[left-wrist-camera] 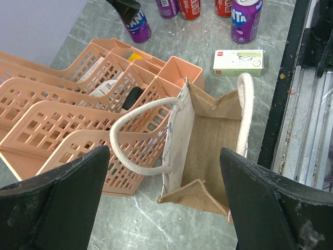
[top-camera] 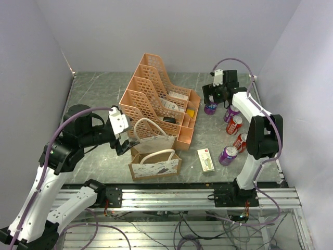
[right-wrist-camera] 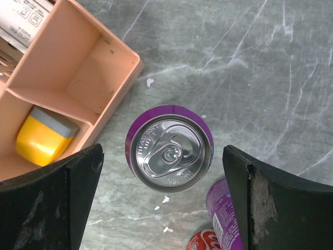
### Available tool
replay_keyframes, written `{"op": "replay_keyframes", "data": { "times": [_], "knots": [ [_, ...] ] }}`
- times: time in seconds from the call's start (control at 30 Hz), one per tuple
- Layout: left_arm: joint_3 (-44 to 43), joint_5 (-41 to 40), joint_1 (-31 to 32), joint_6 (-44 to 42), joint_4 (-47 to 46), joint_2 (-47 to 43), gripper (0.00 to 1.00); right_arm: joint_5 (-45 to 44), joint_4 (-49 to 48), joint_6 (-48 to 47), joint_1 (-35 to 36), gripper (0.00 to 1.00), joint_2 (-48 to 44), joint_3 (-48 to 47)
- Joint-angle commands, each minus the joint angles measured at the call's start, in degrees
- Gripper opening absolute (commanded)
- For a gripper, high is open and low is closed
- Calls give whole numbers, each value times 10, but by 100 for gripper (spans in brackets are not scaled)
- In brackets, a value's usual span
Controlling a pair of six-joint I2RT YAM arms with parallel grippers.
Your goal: Place the beverage into the canvas bag
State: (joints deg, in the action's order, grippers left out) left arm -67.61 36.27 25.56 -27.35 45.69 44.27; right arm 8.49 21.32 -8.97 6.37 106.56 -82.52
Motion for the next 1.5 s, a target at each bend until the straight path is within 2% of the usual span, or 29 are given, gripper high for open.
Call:
{"op": "replay_keyframes", "data": {
  "times": [0.0,0.27,0.43,0.63,1.03,1.2,1.47],
  "knots": [
    [8,17,-10,4,-21,-8,97,-10,-2,0,-3,97,10,-13],
    [16,11,-16,4,-24,-14,97,7,6,-2,-10,89,32,-27],
    [22,8,-22,2,-24,-20,97,20,15,-2,-12,79,42,-40],
    [32,-46,-25,13,-35,-23,97,27,23,-12,-13,54,24,-47],
    [45,-157,-25,-8,10,9,94,73,73,-40,-8,0,-101,-74],
    [62,-164,-25,-21,26,15,91,119,99,-65,16,0,-168,-73],
    [77,-145,-25,-82,52,23,90,250,98,-89,95,0,-264,-49]
  ]
}}
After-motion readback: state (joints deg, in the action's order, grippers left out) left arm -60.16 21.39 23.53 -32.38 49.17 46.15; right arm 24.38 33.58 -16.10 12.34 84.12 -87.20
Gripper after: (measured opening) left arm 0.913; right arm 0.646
